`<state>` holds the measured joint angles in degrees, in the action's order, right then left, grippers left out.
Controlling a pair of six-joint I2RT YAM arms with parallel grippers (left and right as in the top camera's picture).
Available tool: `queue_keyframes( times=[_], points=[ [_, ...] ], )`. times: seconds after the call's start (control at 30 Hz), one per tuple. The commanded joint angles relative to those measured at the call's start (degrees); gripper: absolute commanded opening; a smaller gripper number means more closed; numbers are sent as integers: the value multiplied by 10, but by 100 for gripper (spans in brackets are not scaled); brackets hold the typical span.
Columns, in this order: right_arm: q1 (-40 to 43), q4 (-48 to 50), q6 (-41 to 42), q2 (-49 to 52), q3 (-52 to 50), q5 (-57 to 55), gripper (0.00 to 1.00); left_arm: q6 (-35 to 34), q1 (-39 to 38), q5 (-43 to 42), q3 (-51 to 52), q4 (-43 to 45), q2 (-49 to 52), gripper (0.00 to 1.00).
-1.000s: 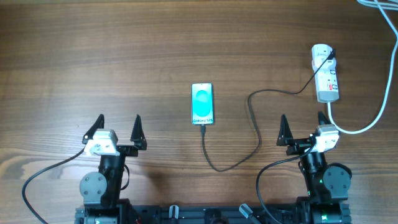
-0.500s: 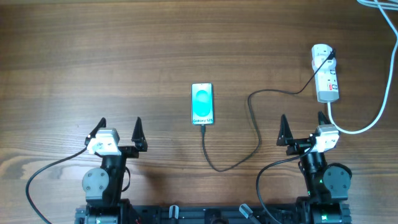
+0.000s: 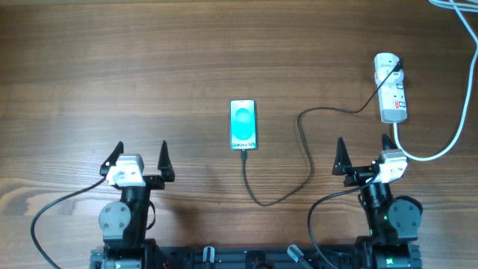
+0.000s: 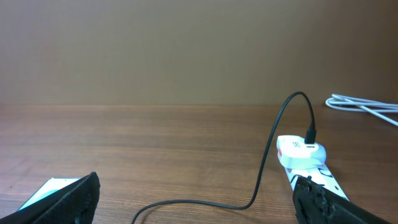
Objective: Plug charger to phone and switch on socket
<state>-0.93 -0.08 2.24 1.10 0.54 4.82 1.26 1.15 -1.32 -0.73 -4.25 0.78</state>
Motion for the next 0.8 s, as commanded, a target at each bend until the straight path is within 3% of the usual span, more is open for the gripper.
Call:
queue_keyframes(
  times=[0.0,0.77],
  points=[
    [3,2,-7,-8,-2,-9,100,9,4,49,4,2,-6,100],
    [3,2,-7,-8,-2,-9,100,13,3,37,4,2,-6,100]
  ],
)
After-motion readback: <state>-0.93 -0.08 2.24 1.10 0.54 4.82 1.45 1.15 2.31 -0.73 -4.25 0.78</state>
